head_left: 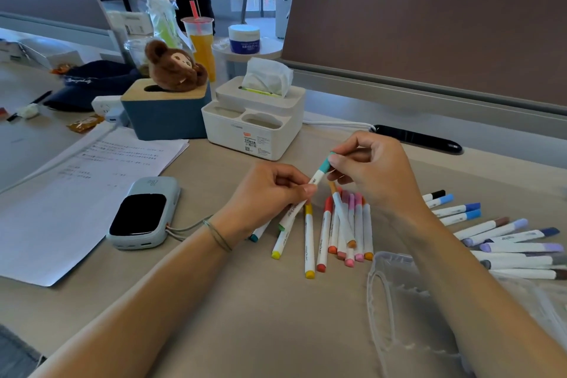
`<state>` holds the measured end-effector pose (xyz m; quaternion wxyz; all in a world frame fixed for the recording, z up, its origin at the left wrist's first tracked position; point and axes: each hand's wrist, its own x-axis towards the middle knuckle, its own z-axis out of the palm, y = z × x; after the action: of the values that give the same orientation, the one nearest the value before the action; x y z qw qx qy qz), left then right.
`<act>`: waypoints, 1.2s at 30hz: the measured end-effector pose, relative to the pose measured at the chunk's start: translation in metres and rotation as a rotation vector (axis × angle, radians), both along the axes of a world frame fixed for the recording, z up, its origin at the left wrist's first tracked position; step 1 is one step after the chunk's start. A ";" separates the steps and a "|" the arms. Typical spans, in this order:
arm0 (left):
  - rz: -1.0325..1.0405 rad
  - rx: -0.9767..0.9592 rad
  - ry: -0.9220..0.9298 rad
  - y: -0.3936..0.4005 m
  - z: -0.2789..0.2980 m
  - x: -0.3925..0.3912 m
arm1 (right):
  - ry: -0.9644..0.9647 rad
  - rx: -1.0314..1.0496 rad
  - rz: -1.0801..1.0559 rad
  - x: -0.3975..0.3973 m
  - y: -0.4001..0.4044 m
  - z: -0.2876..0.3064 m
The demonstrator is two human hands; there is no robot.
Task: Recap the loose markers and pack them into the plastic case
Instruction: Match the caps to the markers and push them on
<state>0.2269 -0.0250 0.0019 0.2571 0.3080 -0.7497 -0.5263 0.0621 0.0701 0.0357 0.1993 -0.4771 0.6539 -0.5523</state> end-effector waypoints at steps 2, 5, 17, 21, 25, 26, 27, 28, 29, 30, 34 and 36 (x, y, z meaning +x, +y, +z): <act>0.013 -0.013 -0.003 0.000 0.000 0.000 | -0.019 -0.025 -0.003 0.003 -0.001 -0.002; 0.043 -0.046 -0.005 0.001 -0.001 0.002 | -0.017 -0.063 -0.014 0.011 -0.006 -0.006; 0.106 -0.398 -0.364 -0.001 0.007 0.006 | 0.149 0.334 0.037 -0.022 -0.001 0.004; 0.114 -0.529 -0.526 0.001 0.000 0.004 | 0.184 0.454 0.013 -0.038 0.010 0.015; 0.076 -0.563 -0.629 0.005 -0.007 0.001 | 0.236 0.571 0.009 -0.046 0.017 0.015; 0.076 -0.564 -0.643 0.006 -0.006 0.000 | 0.262 0.602 0.015 -0.046 0.019 0.013; 0.082 -0.568 -0.649 0.007 -0.005 0.000 | 0.289 0.631 0.020 -0.046 0.020 0.012; 0.094 -0.580 -0.638 0.008 -0.004 0.000 | 0.308 0.655 0.020 -0.045 0.020 0.011; 0.112 -0.597 -0.611 0.009 -0.002 0.000 | 0.319 0.668 0.017 -0.044 0.021 0.011; 0.133 -0.616 -0.574 0.011 -0.001 -0.001 | 0.329 0.671 0.011 -0.044 0.021 0.011; 0.143 -0.687 -0.535 0.029 0.000 -0.017 | 0.374 0.667 0.008 -0.040 0.021 0.011; 0.121 -0.745 -0.592 0.037 -0.003 -0.026 | 0.393 0.666 0.020 -0.036 0.021 0.009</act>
<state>0.2008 0.0120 -0.0007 0.1554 0.3747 -0.9090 -0.0955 0.0264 0.0908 0.0449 0.2195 -0.4893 0.8187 -0.2055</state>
